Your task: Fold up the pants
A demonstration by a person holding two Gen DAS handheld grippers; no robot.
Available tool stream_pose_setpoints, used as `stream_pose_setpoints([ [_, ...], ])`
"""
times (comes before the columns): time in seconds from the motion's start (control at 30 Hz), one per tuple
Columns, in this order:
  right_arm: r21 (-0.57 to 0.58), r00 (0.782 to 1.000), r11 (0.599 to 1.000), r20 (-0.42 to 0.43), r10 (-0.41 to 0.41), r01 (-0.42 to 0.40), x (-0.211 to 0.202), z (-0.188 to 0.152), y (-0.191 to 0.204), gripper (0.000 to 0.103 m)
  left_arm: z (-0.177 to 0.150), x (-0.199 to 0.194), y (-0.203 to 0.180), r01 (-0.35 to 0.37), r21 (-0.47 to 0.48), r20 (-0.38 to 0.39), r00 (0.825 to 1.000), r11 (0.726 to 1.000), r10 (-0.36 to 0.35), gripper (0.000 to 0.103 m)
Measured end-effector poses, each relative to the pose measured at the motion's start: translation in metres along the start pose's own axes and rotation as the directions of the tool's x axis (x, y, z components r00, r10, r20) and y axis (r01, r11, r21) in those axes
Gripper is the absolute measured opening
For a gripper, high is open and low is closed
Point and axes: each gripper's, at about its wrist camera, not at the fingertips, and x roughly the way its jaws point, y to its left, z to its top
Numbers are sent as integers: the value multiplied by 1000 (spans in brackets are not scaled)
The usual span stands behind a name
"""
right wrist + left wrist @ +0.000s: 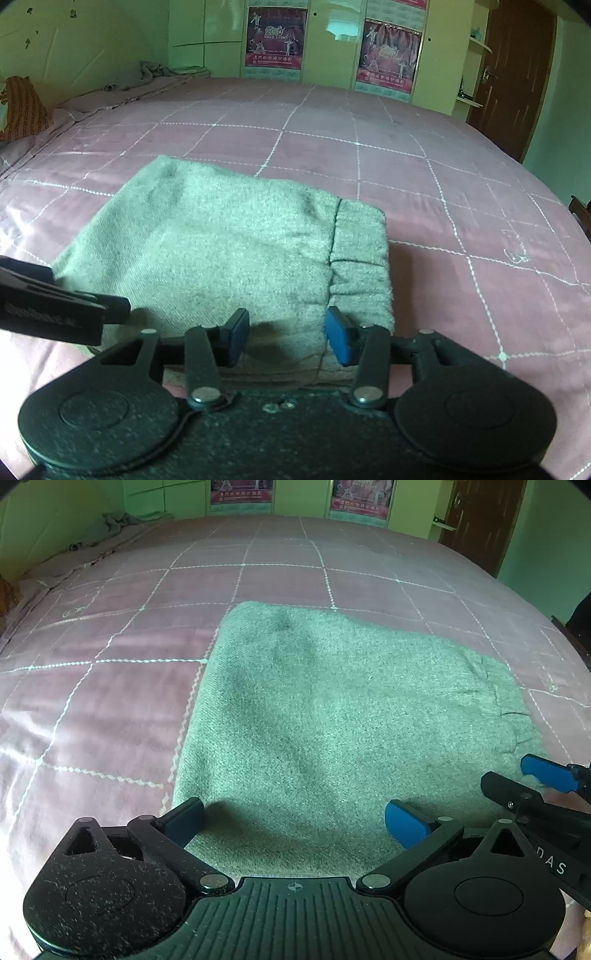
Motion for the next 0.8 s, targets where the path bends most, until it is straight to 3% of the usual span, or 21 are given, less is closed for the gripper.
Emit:
stream_pose_setpoints([
  [0.17, -2, 1000, 1000, 9, -10, 10, 1, -7, 3, 45, 1, 1, -5, -28, 15, -17, 999, 1000, 28, 103],
  [0.37, 25, 1000, 1000, 16, 6, -6, 1, -8, -3, 45, 9, 5, 0, -9, 4, -95, 995, 1000, 9, 103],
  [0.67, 20, 1000, 1000, 27, 7, -8, -1, -11, -2, 46, 2, 11, -6, -17, 67, -81, 996, 998, 22, 103],
  [0.8, 29, 999, 999, 20, 28, -28, -4, -8, -4, 53, 7, 12, -3, -25, 58, -101, 994, 998, 31, 103],
])
